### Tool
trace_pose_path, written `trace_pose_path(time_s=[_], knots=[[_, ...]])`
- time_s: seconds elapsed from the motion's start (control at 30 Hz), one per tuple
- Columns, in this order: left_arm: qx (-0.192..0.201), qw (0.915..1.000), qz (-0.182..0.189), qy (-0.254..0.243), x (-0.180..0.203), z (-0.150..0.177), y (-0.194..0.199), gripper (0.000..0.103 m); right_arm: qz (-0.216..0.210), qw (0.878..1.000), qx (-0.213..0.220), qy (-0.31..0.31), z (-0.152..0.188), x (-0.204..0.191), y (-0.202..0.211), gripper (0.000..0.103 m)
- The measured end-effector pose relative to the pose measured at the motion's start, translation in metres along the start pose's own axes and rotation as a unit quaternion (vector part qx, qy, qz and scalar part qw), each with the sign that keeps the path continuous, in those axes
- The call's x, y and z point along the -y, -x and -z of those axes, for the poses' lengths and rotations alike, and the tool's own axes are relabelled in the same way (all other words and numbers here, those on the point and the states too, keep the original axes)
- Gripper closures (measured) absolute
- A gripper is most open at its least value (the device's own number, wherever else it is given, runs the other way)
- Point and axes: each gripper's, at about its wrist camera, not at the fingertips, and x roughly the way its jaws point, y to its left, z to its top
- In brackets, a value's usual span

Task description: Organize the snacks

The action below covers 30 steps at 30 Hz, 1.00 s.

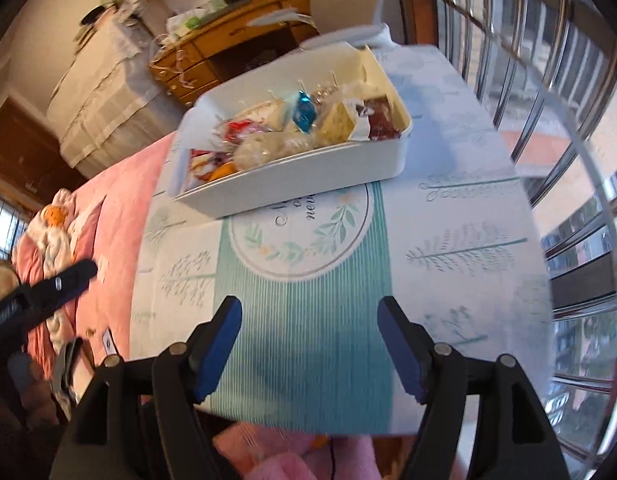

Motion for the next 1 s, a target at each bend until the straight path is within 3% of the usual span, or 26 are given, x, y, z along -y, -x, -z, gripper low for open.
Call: trace_pose_path(time_s=[0.17, 0.27, 0.43, 0.6, 0.63, 0.7, 0.77, 1.0], knots=[[-0.005, 0.9995, -0.006, -0.03, 0.029, 0.009, 0.035, 0.03, -0.013, 1.0, 0.004, -0.009, 0.014, -0.002, 0.053, 0.032], [0.004, 0.9978, -0.029, -0.06, 0.049, 0.014, 0.056, 0.03, -0.032, 0.999, 0.004, -0.026, 0.018, -0.005, 0.078, 0.032], [0.033, 0.9956, -0.044, -0.075, 0.063, 0.031, 0.08, 0.017, -0.022, 0.999, 0.03, -0.03, 0.03, -0.018, 0.108, 0.032], [0.024, 0.9929, -0.068, -0.095, 0.069, 0.045, 0.08, 0.017, 0.006, 0.999, 0.046, -0.022, 0.042, -0.028, 0.112, 0.031], [0.028, 0.9927, -0.072, -0.093, 0.067, 0.048, 0.083, 0.017, 0.019, 0.998, 0.05, -0.019, 0.044, -0.029, 0.112, 0.029], [0.035, 0.9927, -0.074, -0.089, 0.064, 0.052, 0.087, 0.017, 0.021, 0.998, 0.053, -0.027, 0.048, -0.027, 0.114, 0.014], [0.044, 0.9923, -0.081, -0.083, 0.06, 0.058, 0.092, 0.017, 0.024, 0.998, 0.051, -0.036, 0.05, -0.024, 0.111, 0.01], [0.052, 0.9914, -0.094, -0.075, 0.055, 0.066, 0.097, 0.014, 0.019, 0.999, 0.04, -0.029, 0.057, -0.026, 0.103, 0.008]])
